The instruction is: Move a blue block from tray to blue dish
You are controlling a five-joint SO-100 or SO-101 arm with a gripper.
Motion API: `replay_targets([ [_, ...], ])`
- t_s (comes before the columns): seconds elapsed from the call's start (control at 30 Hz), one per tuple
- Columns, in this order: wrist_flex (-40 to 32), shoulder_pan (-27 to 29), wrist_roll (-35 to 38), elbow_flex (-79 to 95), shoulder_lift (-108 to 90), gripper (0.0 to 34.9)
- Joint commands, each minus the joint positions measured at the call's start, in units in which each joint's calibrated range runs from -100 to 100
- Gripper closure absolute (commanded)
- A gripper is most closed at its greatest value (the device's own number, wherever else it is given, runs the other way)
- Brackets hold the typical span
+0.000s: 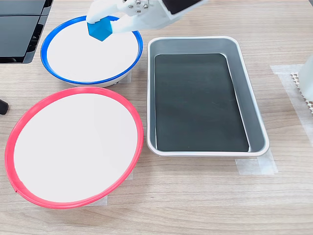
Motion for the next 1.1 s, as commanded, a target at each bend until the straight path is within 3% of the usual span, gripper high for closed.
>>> replay_targets([
  [0.0,-11.36,1.41,0.44,0.55,1.06,26.9],
  [0.17,-18.13,1.5,0.0,3.29,-0.81,12.8],
  [0.2,-19.45,1.5,-0.59,4.1,-2.09,11.9],
  [0.23,-20.6,1.5,-1.56,4.92,-3.54,13.2],
  [0.27,-21.26,1.5,-2.64,5.83,-5.16,16.5],
  [0.3,-21.76,1.32,-3.96,7.02,-7.12,22.3],
  [0.37,-21.18,-0.38,-6.3,11.02,-13.26,28.1],
  [0.4,-20.44,-1.32,-6.4,12.39,-15.48,33.8],
  [0.63,-16.06,-8.75,-12.21,23.22,-33.73,34.9],
  [0.7,-11.77,-11.3,-13.82,27.05,-40.73,34.9],
  [0.77,-0.88,-14.5,-13.97,29.87,-47.98,34.9],
  [0.87,8.62,-17.88,-14.26,39.97,-61.96,34.9],
  [1.07,27.44,-16.75,-13.14,54.54,-87.21,34.9],
])
